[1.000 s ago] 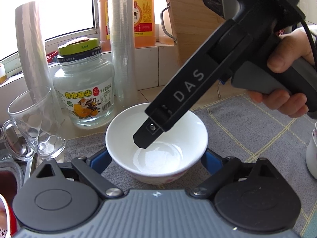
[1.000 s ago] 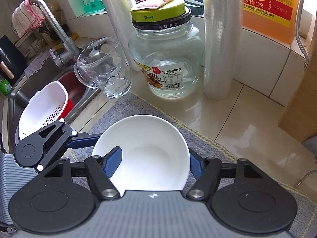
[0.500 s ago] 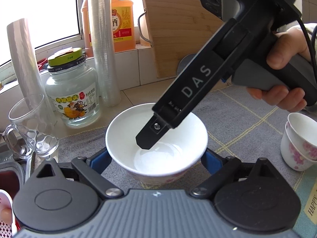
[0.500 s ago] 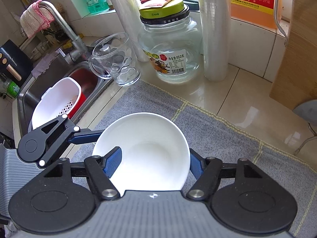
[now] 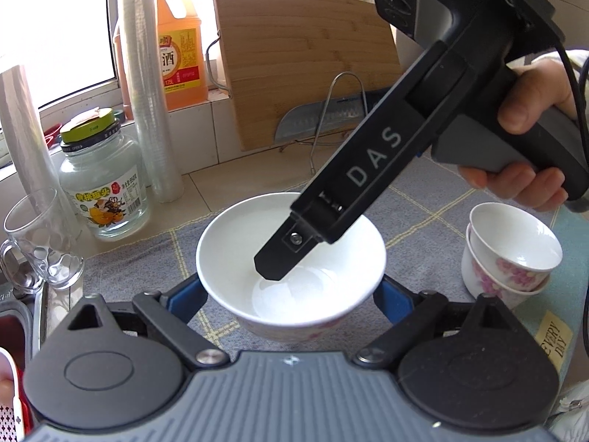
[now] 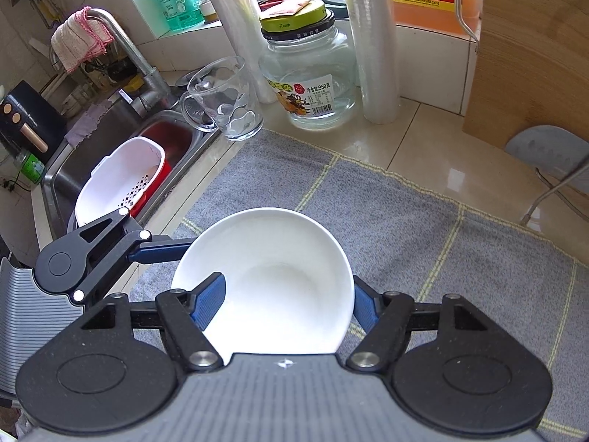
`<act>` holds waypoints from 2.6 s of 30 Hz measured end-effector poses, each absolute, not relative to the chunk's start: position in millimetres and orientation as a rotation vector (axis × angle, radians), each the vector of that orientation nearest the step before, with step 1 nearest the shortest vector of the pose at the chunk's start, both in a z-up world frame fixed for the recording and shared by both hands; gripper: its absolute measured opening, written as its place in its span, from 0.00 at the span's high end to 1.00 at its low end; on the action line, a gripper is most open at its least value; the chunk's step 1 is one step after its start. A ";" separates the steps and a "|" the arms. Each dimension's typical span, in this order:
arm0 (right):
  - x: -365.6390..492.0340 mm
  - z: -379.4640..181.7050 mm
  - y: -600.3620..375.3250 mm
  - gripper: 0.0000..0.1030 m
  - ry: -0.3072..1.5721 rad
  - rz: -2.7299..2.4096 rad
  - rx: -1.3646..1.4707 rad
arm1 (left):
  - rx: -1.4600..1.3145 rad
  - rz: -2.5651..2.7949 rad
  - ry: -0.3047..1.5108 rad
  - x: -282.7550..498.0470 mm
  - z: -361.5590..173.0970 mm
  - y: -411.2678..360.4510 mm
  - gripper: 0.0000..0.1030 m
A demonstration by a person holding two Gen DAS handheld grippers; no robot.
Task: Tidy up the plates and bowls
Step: 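Carry the white bowl with the right gripper toward the nested pink-flower bowls, then lower the white bowl onto the nested bowls and open the right gripper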
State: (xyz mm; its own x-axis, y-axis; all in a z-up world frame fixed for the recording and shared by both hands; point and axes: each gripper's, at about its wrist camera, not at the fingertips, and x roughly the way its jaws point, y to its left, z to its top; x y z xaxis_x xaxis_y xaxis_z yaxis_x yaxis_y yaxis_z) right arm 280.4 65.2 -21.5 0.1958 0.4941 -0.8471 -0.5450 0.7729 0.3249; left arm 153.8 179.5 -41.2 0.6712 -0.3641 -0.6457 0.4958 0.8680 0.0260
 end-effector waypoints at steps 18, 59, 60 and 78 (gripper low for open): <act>225.4 4.7 -6.0 0.25 1.154 0.673 -0.013 | 0.262 -0.546 0.667 109.9 -20.2 114.4 0.07; 175.0 10.2 -123.7 0.25 1.133 0.443 0.087 | 0.309 -0.771 0.668 104.4 -26.6 14.4 0.07; 175.1 8.7 -123.8 0.25 1.135 0.443 0.088 | 0.308 -0.770 0.674 104.6 -28.0 14.3 0.07; 176.5 -4.7 -123.3 0.25 1.159 0.439 0.099 | 0.298 -0.771 0.716 113.4 -41.9 10.3 0.07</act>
